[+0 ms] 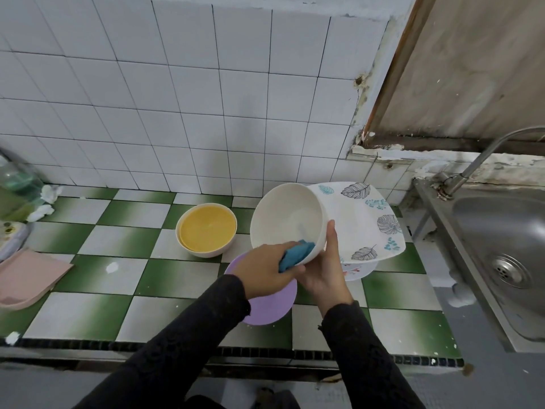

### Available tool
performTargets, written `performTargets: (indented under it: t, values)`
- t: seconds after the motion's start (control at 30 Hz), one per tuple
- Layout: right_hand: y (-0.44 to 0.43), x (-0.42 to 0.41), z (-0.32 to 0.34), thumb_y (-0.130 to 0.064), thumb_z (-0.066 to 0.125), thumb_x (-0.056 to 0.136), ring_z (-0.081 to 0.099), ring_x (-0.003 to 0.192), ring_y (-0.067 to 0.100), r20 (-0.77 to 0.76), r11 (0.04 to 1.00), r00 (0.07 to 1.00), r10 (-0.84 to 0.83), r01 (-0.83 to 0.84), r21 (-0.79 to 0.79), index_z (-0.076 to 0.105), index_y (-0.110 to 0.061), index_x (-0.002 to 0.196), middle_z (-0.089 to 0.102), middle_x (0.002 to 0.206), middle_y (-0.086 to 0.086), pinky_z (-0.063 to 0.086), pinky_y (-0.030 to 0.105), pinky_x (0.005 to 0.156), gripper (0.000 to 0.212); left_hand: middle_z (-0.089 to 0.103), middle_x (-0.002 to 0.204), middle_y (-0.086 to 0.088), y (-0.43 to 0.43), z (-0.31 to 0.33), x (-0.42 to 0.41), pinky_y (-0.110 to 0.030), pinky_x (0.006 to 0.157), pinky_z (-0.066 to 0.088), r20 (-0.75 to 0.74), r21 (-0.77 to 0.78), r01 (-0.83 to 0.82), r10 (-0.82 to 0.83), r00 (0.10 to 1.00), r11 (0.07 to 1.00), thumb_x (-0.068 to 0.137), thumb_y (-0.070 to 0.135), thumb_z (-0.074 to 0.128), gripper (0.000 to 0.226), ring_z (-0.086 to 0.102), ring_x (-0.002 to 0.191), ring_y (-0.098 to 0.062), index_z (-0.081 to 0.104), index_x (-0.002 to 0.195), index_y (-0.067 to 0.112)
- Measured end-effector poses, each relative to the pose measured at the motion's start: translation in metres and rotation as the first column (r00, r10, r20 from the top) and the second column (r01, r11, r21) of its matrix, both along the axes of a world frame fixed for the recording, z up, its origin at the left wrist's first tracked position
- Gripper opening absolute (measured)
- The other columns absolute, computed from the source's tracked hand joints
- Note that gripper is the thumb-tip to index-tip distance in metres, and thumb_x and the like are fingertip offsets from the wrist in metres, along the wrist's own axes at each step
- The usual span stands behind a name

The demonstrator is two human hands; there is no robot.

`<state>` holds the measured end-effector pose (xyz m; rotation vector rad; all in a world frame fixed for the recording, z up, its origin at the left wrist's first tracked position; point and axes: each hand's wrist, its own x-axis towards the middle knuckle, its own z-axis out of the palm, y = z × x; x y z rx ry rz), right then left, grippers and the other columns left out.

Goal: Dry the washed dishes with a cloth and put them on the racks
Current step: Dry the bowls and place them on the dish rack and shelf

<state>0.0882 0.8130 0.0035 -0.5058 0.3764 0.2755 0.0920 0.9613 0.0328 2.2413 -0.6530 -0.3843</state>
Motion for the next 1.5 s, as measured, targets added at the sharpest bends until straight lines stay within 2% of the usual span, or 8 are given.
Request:
performTargets:
  t: [0.13, 0.37, 0.63, 0.77, 0.9, 1.03, 1.17, 1.5]
  values:
    - [-0.001, 0.001, -0.011, -0.075, 0.066, 0.074, 0.052, 0.13, 0.049, 0.0, 0.991, 0.999, 0.049, -0.049, 0.123, 0.049, -0.013, 0.145, 0.054, 0.142, 0.027, 0.046, 0.065, 0.101, 0.096, 0.069, 0.108, 0.01, 0.0, 0.003, 0.002, -0.03, 0.085, 0.057, -0.137, -0.4, -0.229, 0.189, 0.972, 0.888, 0.091, 0.032, 0.069, 0.032, 0.065, 0.1, -0.01, 0.06, 0.121, 0.035]
    - [0.008, 0.0, -0.021, -0.072, 0.051, 0.09, 0.053, 0.128, 0.05, -0.091, 0.993, 0.993, 0.078, -0.07, 0.091, 0.051, -0.019, 0.146, 0.056, 0.142, 0.023, 0.04, 0.067, 0.106, 0.077, 0.067, 0.127, -0.007, 0.018, 0.01, 0.015, -0.046, 0.084, 0.057, -0.693, -0.682, -0.683, 0.064, 0.718, 0.261, 0.07, 0.048, 0.082, 0.075, 0.064, 0.115, -0.026, 0.055, 0.133, 0.018]
    - [-0.004, 0.003, 0.0, -0.022, 0.067, 0.083, 0.048, 0.138, 0.035, 0.056, 0.974, 0.983, -0.177, 0.166, 0.155, 0.059, -0.01, 0.141, 0.062, 0.138, 0.014, 0.033, 0.055, 0.117, 0.059, 0.063, 0.127, -0.019, 0.029, -0.011, 0.012, -0.052, 0.079, 0.057, -0.768, -0.605, -0.777, 0.129, 0.627, 0.174, 0.092, 0.044, 0.057, 0.054, 0.062, 0.111, -0.038, 0.052, 0.135, 0.013]
    - [-0.006, 0.001, 0.03, -0.02, 0.049, 0.092, 0.073, 0.103, 0.032, 0.161, 0.951, 0.958, -0.238, 0.196, 0.24, 0.081, -0.005, 0.098, 0.075, 0.113, 0.014, 0.06, 0.053, 0.083, 0.036, 0.068, 0.119, -0.008, 0.018, -0.021, 0.002, -0.048, 0.093, 0.054, -0.697, -0.477, -0.863, 0.527, 0.486, 0.165, 0.099, 0.044, 0.049, 0.045, 0.064, 0.11, -0.026, 0.055, 0.132, 0.015]
    - [-0.007, 0.006, 0.039, -0.03, 0.046, 0.1, 0.057, 0.131, 0.033, 0.233, 0.974, 0.949, -0.213, 0.186, 0.132, 0.072, -0.014, 0.124, 0.065, 0.135, 0.011, 0.037, 0.061, 0.112, 0.039, 0.063, 0.122, -0.006, 0.001, -0.005, -0.007, -0.031, 0.087, 0.055, -0.624, -0.509, -0.861, 0.691, 0.365, -0.005, 0.099, 0.048, 0.045, 0.049, 0.061, 0.111, -0.023, 0.051, 0.135, 0.016]
    - [0.004, 0.007, 0.043, -0.031, 0.05, 0.1, 0.052, 0.136, 0.03, 0.326, 0.969, 0.937, -0.124, 0.184, -0.162, 0.045, -0.016, 0.148, 0.059, 0.143, 0.01, 0.039, 0.057, 0.114, 0.051, 0.057, 0.136, -0.003, -0.006, 0.007, -0.012, -0.029, 0.094, 0.054, -0.235, -0.688, -0.622, 0.696, 0.678, 0.374, 0.096, 0.047, 0.047, 0.052, 0.054, 0.125, -0.02, 0.046, 0.142, 0.023]
    - [0.014, -0.001, 0.05, -0.016, 0.041, 0.107, 0.057, 0.131, 0.026, 0.371, 0.862, 0.92, 0.123, 0.086, -0.499, 0.049, -0.014, 0.144, 0.061, 0.139, 0.011, 0.049, 0.043, 0.107, 0.038, 0.036, 0.156, 0.005, -0.011, 0.005, 0.0, -0.044, 0.118, 0.03, 0.486, -0.345, -0.182, 0.341, 0.805, 0.921, 0.101, 0.036, 0.044, 0.05, 0.026, 0.147, -0.012, 0.038, 0.149, 0.026]
    - [-0.002, -0.008, 0.068, -0.032, 0.047, 0.104, 0.068, 0.109, 0.026, 0.322, 0.591, 0.849, 0.419, 0.014, -0.807, 0.068, -0.022, 0.113, 0.073, 0.114, 0.008, 0.056, 0.041, 0.094, 0.025, 0.047, 0.145, 0.002, -0.009, 0.042, 0.018, -0.034, 0.114, 0.035, 0.436, -0.306, -0.315, 0.427, 0.793, 0.898, 0.096, 0.034, 0.044, 0.048, 0.04, 0.135, -0.012, 0.048, 0.143, 0.024]
